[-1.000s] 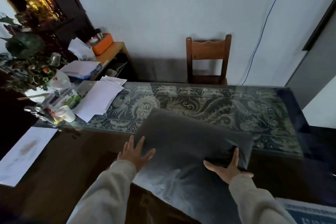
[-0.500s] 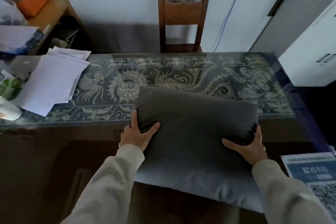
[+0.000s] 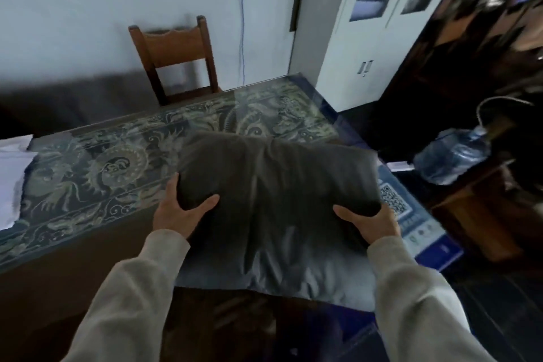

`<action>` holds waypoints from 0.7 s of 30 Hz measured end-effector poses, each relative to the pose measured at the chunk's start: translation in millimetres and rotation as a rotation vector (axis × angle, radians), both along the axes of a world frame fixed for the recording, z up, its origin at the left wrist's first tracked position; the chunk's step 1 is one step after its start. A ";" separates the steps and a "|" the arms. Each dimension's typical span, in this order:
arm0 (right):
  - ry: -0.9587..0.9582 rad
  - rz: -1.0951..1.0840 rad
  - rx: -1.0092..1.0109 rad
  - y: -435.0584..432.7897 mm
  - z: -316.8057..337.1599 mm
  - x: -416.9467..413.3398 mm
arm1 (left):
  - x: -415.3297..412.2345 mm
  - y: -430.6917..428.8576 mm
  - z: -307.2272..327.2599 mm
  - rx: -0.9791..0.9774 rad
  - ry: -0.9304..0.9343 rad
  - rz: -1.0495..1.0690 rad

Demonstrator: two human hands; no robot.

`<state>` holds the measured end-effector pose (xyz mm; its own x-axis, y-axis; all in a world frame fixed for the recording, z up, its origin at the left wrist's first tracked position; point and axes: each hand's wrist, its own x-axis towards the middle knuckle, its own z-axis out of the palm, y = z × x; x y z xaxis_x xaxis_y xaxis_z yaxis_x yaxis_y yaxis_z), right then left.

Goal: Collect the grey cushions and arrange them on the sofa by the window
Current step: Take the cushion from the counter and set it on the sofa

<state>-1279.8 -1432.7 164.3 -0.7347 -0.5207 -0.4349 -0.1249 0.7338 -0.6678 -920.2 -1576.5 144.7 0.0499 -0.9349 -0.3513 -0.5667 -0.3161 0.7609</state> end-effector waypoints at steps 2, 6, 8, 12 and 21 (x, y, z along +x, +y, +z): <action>-0.010 -0.041 -0.014 39.8 6.0 -17.1 | -25.0 12.6 9.5 0.002 0.028 -0.044; 0.028 -0.308 -0.085 204.5 34.4 -74.1 | -138.4 90.4 39.7 -0.050 0.092 -0.302; 0.003 -0.405 -0.140 275.1 46.8 -93.7 | -188.0 131.8 47.0 -0.078 0.102 -0.414; 0.038 -0.633 -0.172 448.4 61.6 -120.4 | -292.4 244.9 65.0 -0.097 0.128 -0.659; 0.162 -1.221 -0.167 825.3 72.6 -76.5 | -457.7 571.0 82.6 -0.106 0.152 -1.184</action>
<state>-1356.3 -607.4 236.9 -0.8162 0.5009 -0.2881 0.4898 0.3352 -0.8048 -1377.9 -1005.5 227.3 -0.8963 -0.3970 -0.1976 -0.3656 0.4094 0.8359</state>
